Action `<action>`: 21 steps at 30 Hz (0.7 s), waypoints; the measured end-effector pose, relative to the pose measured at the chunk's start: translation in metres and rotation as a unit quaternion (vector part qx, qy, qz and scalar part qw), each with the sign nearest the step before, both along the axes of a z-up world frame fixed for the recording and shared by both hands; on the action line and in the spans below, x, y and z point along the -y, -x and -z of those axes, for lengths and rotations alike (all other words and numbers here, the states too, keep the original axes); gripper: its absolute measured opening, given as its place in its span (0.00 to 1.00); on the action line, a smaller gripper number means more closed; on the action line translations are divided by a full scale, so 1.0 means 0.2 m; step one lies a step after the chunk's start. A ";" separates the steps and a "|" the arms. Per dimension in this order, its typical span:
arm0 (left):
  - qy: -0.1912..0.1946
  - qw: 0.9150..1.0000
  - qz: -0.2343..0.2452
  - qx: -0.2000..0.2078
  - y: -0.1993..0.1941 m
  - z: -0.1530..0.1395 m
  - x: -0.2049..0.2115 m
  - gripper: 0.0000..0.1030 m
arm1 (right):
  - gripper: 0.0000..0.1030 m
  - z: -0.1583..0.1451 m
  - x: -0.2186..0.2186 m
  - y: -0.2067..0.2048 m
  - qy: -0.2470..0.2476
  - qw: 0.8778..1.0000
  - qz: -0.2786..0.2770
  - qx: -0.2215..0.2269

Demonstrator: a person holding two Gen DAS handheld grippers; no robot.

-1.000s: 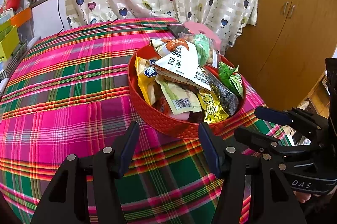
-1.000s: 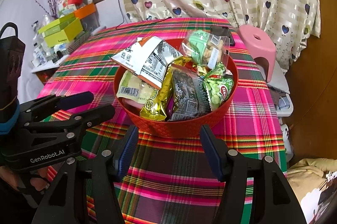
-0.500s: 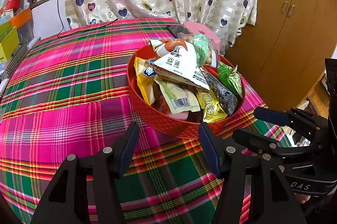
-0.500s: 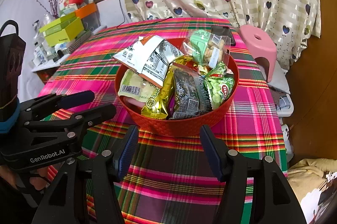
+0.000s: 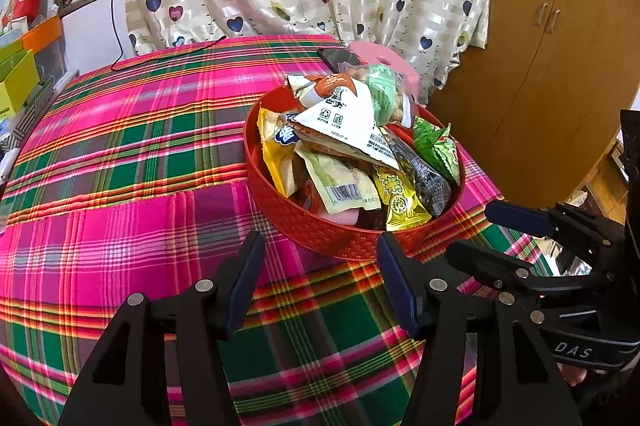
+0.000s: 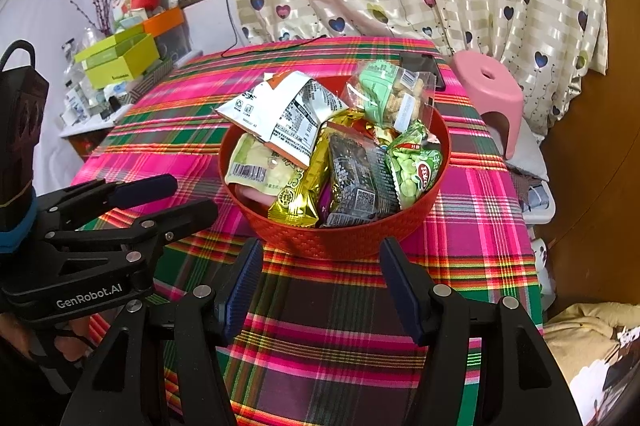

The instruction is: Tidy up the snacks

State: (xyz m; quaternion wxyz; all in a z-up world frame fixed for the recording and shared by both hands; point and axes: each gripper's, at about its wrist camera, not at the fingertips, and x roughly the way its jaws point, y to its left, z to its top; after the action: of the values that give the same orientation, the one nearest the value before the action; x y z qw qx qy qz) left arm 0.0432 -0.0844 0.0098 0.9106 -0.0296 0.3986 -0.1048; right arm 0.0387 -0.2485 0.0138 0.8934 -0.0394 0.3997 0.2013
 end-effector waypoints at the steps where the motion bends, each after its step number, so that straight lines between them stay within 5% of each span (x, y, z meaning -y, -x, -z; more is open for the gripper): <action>1: 0.000 1.000 0.000 0.000 0.00 0.00 0.00 0.57 | 0.59 0.00 0.00 0.00 0.001 1.000 -0.001 0.002; 21: -0.002 1.000 -0.001 -0.001 0.01 -0.01 -0.01 0.57 | 0.59 0.01 0.00 -0.02 0.000 1.000 0.003 -0.008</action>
State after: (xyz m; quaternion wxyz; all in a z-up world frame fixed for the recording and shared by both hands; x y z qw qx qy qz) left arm 0.0421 -0.0832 0.0108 0.9104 -0.0287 0.3996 -0.1030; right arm 0.0420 -0.2481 0.0118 0.8907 -0.0367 0.4069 0.1990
